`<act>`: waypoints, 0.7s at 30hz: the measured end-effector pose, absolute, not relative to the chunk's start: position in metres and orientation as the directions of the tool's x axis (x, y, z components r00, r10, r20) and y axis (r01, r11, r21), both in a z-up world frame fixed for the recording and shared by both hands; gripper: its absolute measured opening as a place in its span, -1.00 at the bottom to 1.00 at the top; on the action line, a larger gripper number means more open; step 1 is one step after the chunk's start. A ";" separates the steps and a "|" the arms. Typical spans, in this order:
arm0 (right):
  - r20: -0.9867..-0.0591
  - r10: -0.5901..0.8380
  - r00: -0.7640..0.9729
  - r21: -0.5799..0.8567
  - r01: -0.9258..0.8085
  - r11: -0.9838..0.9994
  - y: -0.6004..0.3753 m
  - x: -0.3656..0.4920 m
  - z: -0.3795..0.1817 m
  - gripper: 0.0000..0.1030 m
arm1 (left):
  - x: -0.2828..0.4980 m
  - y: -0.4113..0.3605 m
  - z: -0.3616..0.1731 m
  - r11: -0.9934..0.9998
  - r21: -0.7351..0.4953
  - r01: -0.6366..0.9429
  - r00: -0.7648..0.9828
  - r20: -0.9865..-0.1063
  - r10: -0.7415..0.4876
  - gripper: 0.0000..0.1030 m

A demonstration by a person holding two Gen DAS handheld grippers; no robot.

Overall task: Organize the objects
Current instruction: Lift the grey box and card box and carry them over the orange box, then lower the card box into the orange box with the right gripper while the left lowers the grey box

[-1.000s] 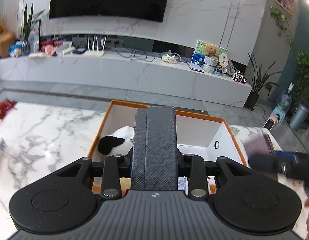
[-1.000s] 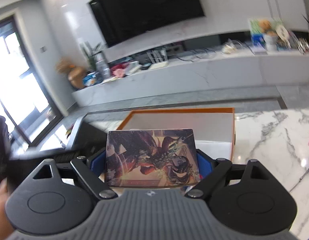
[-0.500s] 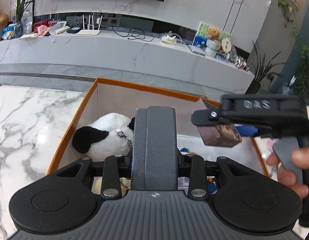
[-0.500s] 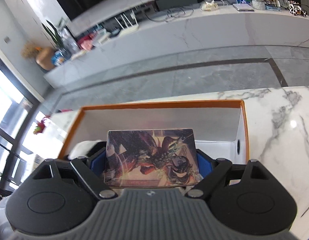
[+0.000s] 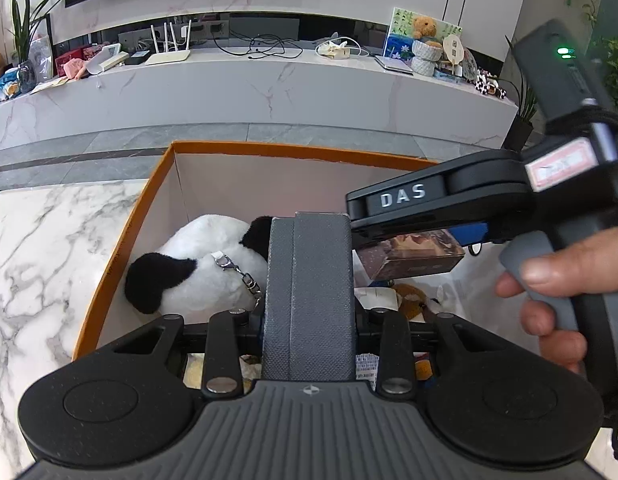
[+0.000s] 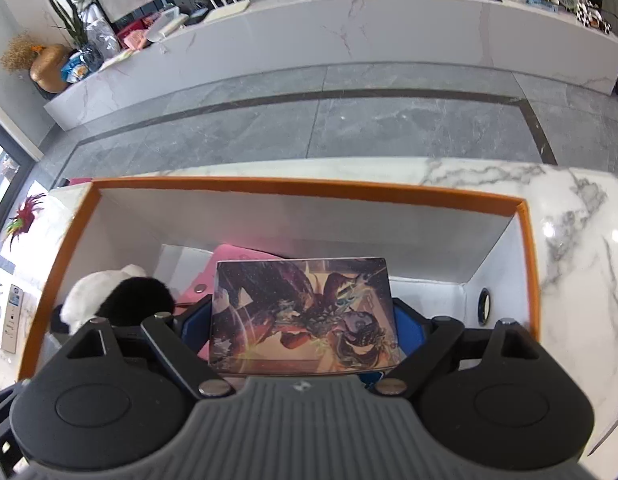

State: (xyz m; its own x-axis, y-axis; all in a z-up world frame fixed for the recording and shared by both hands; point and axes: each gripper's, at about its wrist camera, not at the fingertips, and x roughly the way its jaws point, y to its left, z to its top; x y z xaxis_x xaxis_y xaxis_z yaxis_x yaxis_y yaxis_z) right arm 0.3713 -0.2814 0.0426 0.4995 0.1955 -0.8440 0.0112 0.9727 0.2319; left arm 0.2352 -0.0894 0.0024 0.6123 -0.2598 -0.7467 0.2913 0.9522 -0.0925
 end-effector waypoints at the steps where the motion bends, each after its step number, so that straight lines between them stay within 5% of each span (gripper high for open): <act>1: -0.849 0.186 0.494 0.225 0.020 0.974 -0.280 0.373 0.041 0.73 | 0.235 -0.090 0.002 0.953 -0.084 0.290 0.614 -0.747 -0.253 -0.24; 21: -0.886 0.136 0.443 0.206 0.114 0.972 -0.283 0.392 0.012 0.73 | 0.240 -0.106 -0.010 0.960 -0.015 0.278 0.582 -0.793 -0.181 -0.25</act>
State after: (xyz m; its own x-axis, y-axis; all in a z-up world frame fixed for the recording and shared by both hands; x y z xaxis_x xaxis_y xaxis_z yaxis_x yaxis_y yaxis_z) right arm 0.3925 -0.2828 0.0123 0.4425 0.1357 -0.8864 0.1145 0.9718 0.2059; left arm 0.2398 -0.1055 -0.0097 0.5817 -0.1811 -0.7930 0.2782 0.9604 -0.0153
